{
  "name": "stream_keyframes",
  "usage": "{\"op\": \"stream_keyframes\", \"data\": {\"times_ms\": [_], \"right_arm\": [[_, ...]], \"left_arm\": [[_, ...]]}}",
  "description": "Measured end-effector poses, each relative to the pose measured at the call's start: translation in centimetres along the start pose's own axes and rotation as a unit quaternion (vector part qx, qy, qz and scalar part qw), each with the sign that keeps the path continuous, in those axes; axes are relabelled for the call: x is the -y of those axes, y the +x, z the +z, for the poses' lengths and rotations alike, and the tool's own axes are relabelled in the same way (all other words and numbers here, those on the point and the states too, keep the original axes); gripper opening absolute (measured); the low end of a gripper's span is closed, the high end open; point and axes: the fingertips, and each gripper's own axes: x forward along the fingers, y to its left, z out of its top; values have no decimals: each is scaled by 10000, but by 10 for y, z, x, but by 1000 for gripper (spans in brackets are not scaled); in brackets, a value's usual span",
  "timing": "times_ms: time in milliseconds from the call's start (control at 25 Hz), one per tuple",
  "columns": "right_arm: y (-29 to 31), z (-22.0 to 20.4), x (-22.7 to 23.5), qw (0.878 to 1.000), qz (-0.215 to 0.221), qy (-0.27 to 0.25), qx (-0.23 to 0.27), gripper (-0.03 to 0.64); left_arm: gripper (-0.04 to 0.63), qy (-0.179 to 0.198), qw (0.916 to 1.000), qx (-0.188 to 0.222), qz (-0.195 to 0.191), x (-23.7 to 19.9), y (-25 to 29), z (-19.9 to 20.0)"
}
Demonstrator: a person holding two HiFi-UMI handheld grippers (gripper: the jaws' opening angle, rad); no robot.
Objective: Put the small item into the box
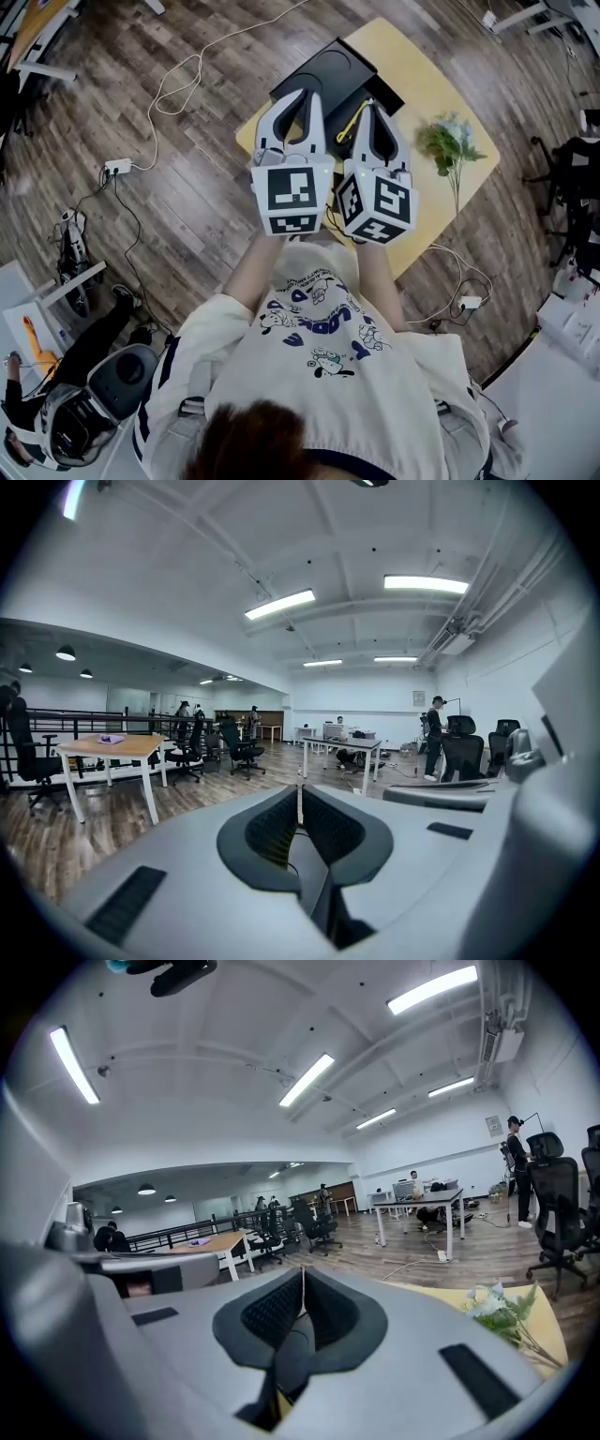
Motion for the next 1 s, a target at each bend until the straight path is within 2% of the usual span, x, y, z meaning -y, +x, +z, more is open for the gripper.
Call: {"op": "stream_keyframes", "data": {"times_ms": [1000], "right_arm": [[-8,15,6,9999,30,3,97,31]], "left_arm": [[28,96,9999,75,-64,13,-2,15]]}}
